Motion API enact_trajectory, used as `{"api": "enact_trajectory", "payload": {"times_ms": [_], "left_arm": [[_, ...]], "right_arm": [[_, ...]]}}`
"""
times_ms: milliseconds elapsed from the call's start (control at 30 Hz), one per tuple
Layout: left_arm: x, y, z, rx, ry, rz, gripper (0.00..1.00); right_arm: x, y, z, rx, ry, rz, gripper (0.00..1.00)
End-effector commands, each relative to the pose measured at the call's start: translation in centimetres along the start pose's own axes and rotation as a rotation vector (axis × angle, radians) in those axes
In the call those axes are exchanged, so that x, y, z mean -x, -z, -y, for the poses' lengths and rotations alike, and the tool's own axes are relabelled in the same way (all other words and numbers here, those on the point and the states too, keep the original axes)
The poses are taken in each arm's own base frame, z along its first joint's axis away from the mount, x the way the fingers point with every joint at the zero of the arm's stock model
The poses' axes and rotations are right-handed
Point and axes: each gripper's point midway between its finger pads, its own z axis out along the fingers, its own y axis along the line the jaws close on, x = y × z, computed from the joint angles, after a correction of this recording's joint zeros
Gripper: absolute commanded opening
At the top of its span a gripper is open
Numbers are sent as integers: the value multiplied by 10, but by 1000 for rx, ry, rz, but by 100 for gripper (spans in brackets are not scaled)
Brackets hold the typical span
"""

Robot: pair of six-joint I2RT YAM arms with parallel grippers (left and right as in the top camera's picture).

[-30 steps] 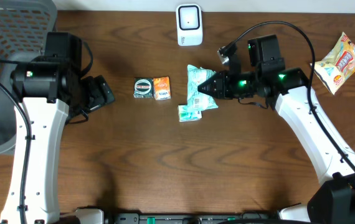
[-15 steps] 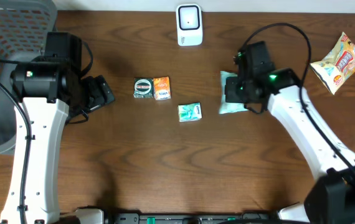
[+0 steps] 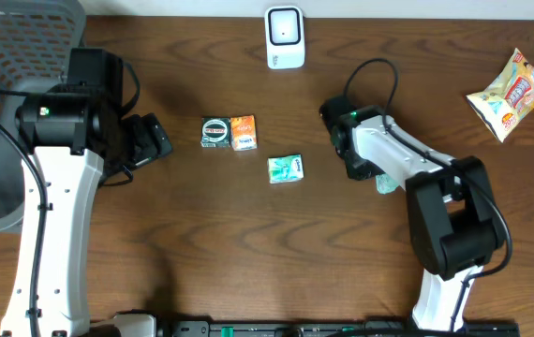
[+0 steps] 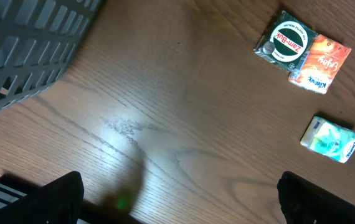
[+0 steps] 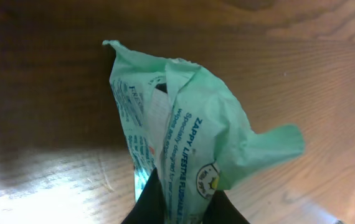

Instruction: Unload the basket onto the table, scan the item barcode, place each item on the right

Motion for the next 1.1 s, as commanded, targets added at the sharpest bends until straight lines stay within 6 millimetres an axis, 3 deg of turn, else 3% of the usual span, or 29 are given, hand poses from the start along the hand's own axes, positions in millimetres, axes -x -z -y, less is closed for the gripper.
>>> {"api": "enact_trajectory", "payload": {"times_ms": [0,67,167,333,367,433,500,667,833,867,900,1033,1067], "left_arm": [[0,-1,-1,10,9,-6,98],[0,-1,-1,10,9,-6,98],[0,-1,-1,10,9,-6,98],[0,-1,-2,11,9,-6,98],[0,-1,-1,10,9,-6,98],[0,-1,-1,10,9,-6,98],[0,-1,-2,11,9,-6,97],[0,-1,-1,10,9,-6,97],[0,-1,-2,11,9,-6,98],[0,-1,-1,10,9,-6,98],[0,-1,-2,11,9,-6,98],[0,-1,-1,10,9,-6,98],[0,-1,-1,10,9,-6,98]], "right_arm": [[-4,8,-13,20,39,4,16],[-8,16,-28,77,62,-9,25],[-13,34,-53,178,98,-27,30],[-5,72,-67,231,137,0,50],[-3,79,-67,232,142,9,49],[4,92,-66,226,147,32,30],[12,97,-59,199,139,61,20],[10,88,-50,206,114,21,31],[-1,87,-69,345,186,-29,33],[-3,85,-73,360,210,-32,36],[-7,80,-75,356,237,-34,45],[-8,62,-62,238,249,-15,69],[-6,59,-59,217,246,-6,71]]}}
